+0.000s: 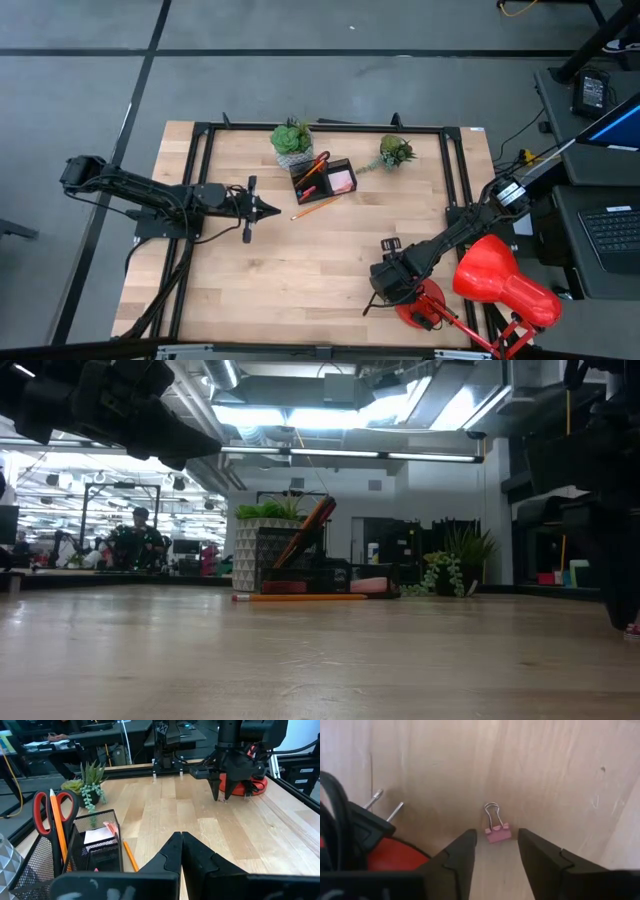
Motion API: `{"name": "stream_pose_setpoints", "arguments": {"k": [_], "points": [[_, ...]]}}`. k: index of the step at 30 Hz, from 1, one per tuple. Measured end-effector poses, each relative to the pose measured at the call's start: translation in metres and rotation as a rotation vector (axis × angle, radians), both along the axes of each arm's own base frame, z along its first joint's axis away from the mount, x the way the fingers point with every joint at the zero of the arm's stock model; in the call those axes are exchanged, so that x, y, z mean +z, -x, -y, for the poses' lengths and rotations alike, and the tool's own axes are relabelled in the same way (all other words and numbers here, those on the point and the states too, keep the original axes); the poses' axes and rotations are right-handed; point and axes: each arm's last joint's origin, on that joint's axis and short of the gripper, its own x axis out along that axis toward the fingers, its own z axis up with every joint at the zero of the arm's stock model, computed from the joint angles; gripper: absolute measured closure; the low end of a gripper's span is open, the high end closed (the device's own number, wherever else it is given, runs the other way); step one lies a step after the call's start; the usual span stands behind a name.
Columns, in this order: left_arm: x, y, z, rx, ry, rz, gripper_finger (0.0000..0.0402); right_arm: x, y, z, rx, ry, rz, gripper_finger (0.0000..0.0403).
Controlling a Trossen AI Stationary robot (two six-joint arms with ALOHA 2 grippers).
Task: Pick and place office supplies into organizer
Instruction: Put the pink binder clip into the black desk organizer
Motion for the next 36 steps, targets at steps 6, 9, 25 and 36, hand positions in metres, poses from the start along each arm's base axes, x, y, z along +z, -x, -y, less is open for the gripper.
{"name": "stream_pose_setpoints", "arguments": {"k": [6, 9, 25, 36], "points": [[0.0, 0.0, 0.0, 0.0, 0.0, 0.0, 0.04, 0.0, 0.0, 0.0, -0.005, -0.017, -0.008, 0.0263], [0.0, 0.0, 0.0, 0.0, 0.0, 0.0, 0.04, 0.0, 0.0, -0.001, -0.005, -0.02, -0.009, 0.0279], [0.0, 0.0, 0.0, 0.0, 0.001, 0.0, 0.04, 0.0, -0.001, -0.001, -0.189, -0.045, -0.006, 0.0337], [0.0, 0.0, 0.0, 0.0, 0.0, 0.0, 0.0399, 0.016, -0.002, -0.002, -0.312, -0.13, 0.067, 0.034]]}}
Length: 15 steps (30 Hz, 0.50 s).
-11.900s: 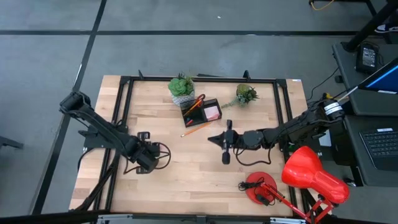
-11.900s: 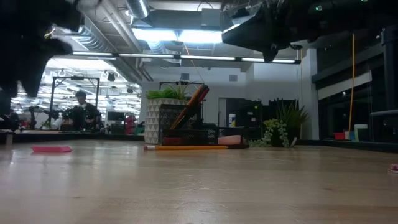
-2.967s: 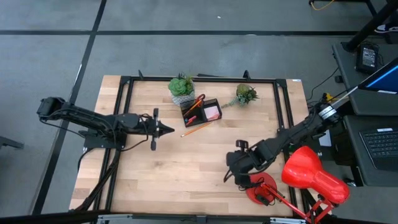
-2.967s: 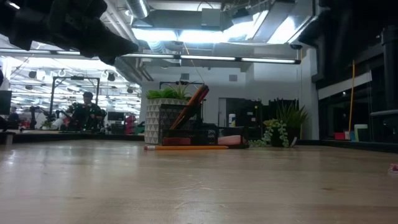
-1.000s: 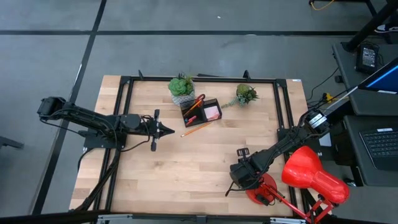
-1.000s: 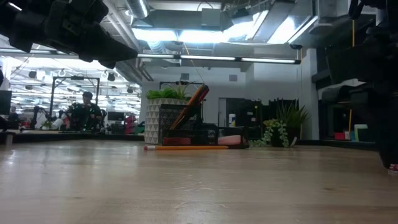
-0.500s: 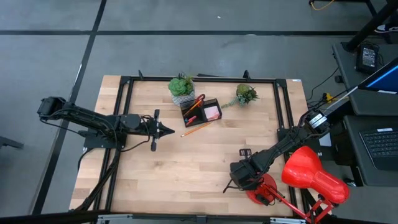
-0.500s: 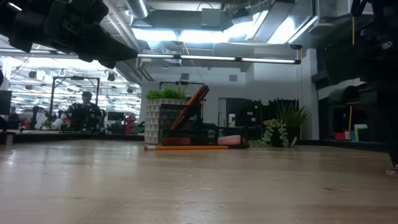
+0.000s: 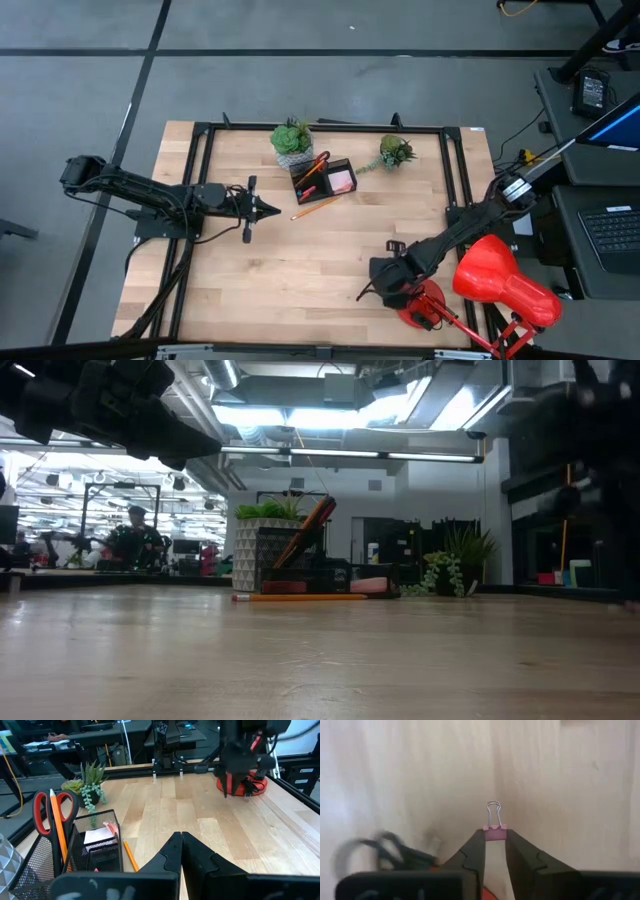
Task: Pick and place office supplies into organizer
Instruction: Put the pink binder clip into the black desk organizer
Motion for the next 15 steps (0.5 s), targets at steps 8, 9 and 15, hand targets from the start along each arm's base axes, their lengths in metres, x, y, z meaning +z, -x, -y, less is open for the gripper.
{"name": "stream_pose_setpoints", "arguments": {"k": [8, 9, 15], "points": [[0.0, 0.0, 0.0, 0.0, -0.002, -0.001, 0.0399, 0.027, -0.005, 0.004, -0.051, 0.054, 0.235, 0.034], [0.0, 0.0, 0.0, 0.0, -0.002, -0.003, 0.0399, 0.03, -0.007, 0.005, -0.063, 0.067, 0.269, 0.0339], [0.0, 0.0, 0.0, -0.005, -0.027, -0.001, 0.0399, 0.04, -0.021, 0.016, -0.156, 0.114, 0.428, 0.0335]]}}
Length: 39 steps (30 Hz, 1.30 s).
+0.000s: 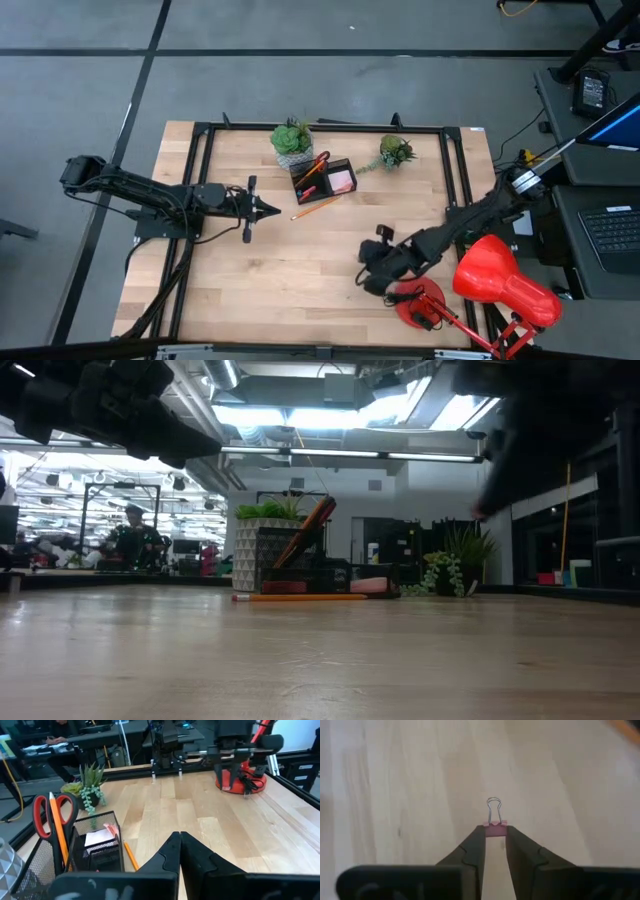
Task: Pick and place office supplies into organizer
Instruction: Put the pink binder clip into the black desk organizer
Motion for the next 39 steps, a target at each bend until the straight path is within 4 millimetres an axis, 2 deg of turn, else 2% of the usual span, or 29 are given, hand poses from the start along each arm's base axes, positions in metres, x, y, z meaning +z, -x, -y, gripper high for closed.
{"name": "stream_pose_setpoints", "arguments": {"k": [7, 12, 22, 29, 39], "points": [[0.001, 0.0, 0.0, 0.0, -0.034, 0.008, 0.04, 0.008, -0.027, 0.019, -0.01, 0.012, 0.156, 0.0334], [0.001, 0.0, 0.0, -0.005, -0.057, 0.007, 0.04, 0.019, -0.045, 0.036, 0.0, 0.111, 0.301, 0.0334], [0.001, 0.0, 0.0, -0.015, -0.102, 0.005, 0.04, 0.021, -0.064, 0.09, -0.162, 0.132, 0.344, 0.0334], [-0.001, 0.0, 0.0, -0.019, -0.112, -0.014, 0.04, 0.003, -0.087, 0.122, -0.156, 0.099, 0.379, 0.0334], [-0.001, 0.0, 0.0, -0.018, -0.106, -0.019, 0.04, -0.027, -0.102, 0.157, -0.22, 0.154, 0.365, 0.0334]]}}
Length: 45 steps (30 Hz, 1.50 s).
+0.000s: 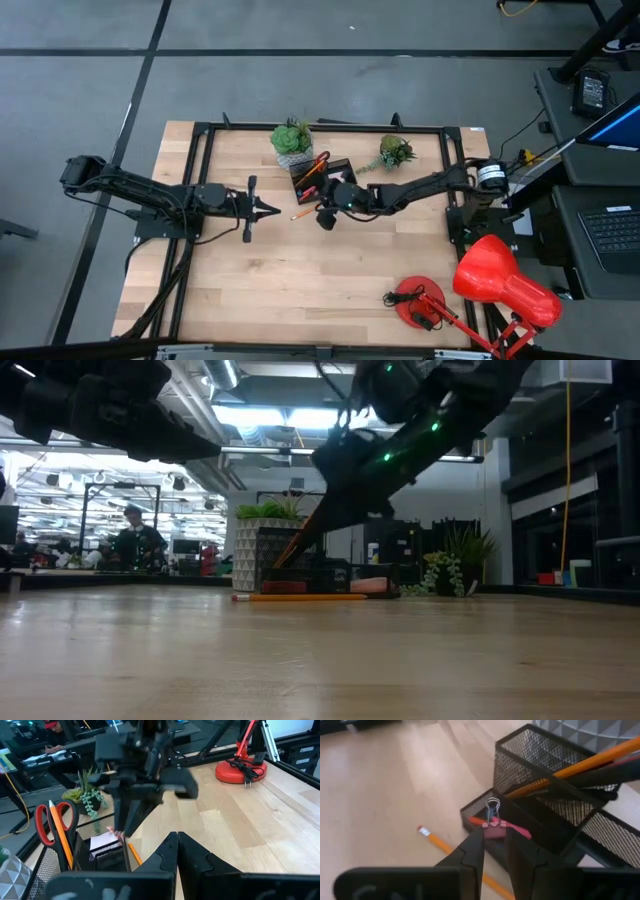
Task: Pick and place office supplies into organizer
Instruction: Put the pink binder clip into the black desk organizer
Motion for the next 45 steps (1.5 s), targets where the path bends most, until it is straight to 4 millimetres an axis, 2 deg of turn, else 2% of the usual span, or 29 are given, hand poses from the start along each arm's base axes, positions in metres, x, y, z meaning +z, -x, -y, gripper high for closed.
{"name": "stream_pose_setpoints", "arguments": {"k": [16, 25, 45], "points": [[-0.001, 0.0, 0.0, 0.002, 0.008, -0.008, 0.04, -0.036, -0.014, 0.012, 0.006, 0.057, -0.003, 0.0334], [-0.002, 0.0, 0.0, 0.004, 0.017, -0.015, 0.04, -0.036, -0.013, 0.026, -0.028, 0.057, 0.007, 0.0334], [-0.002, 0.0, 0.0, 0.012, 0.051, -0.014, 0.0399, -0.036, -0.013, 0.026, -0.015, 0.077, -0.008, 0.0328]]}}
